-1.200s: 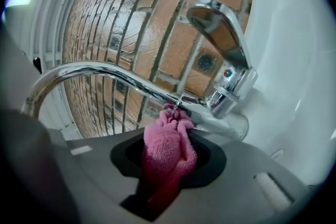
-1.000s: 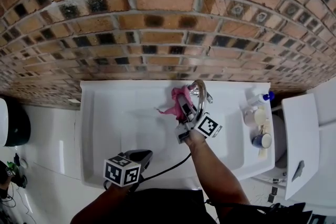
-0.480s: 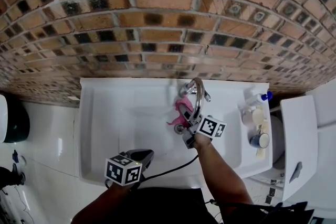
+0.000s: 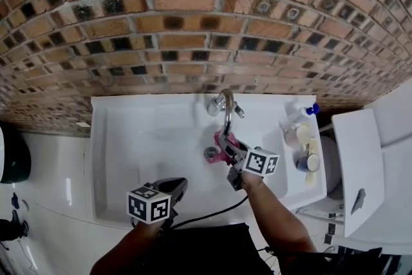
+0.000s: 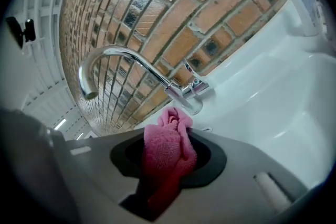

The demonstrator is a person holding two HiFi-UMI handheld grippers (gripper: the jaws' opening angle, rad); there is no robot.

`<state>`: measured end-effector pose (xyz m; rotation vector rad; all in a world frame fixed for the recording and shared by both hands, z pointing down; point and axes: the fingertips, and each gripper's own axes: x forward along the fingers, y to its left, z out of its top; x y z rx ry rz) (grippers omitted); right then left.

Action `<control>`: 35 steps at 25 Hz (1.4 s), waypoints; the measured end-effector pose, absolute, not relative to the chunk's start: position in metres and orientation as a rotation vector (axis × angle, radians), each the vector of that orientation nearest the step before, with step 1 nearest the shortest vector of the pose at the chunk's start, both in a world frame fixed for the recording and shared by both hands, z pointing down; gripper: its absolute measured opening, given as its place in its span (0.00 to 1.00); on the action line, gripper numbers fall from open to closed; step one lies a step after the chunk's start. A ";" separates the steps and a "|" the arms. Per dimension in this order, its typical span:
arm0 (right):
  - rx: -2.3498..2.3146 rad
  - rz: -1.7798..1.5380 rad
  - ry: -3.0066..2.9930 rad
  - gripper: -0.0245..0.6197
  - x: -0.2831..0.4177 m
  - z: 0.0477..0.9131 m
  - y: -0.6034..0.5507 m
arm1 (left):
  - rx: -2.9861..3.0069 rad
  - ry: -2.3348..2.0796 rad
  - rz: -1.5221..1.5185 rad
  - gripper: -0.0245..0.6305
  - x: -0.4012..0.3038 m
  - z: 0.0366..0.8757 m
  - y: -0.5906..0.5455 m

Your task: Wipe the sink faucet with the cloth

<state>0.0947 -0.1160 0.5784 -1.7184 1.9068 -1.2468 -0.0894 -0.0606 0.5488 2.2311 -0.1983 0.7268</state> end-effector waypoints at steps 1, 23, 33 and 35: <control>-1.734 -1.243 1.911 0.24 0.094 0.570 -0.106 | 2.242 -0.184 0.712 0.04 -0.088 0.546 -0.058; -1.733 -1.002 2.098 0.25 0.025 0.461 0.071 | 2.388 -0.177 0.573 0.04 -0.088 0.497 0.004; -1.600 -0.872 2.424 0.24 0.044 0.440 0.120 | 2.456 -0.359 0.548 0.04 -0.057 0.487 0.067; -1.578 -0.867 2.438 0.24 0.050 0.439 0.129 | 2.448 -0.406 0.534 0.04 -0.053 0.486 0.076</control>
